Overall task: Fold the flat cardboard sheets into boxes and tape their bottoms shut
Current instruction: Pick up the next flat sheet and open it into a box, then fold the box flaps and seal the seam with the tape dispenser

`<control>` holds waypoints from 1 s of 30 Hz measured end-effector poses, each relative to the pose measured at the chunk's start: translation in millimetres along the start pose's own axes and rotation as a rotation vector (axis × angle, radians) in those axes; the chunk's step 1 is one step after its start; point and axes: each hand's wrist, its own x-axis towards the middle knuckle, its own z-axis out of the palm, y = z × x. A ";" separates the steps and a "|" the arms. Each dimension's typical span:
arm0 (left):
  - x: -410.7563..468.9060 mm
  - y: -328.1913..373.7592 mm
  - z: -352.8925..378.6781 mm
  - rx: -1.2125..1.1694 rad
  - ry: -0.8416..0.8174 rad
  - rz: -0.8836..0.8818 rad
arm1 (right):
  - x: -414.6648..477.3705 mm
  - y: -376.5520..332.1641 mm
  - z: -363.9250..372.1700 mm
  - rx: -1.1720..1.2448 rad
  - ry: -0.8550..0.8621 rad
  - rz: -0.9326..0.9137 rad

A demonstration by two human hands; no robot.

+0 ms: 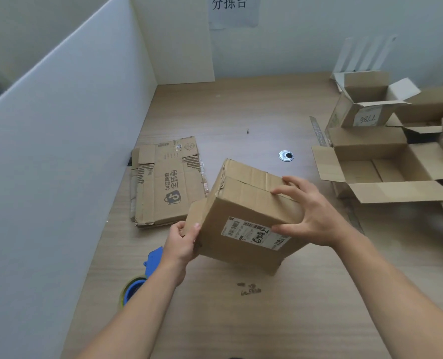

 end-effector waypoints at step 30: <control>-25.3 -74.6 -40.5 0.777 -0.054 0.274 | -38.7 -19.7 137.6 -0.657 -0.040 -0.015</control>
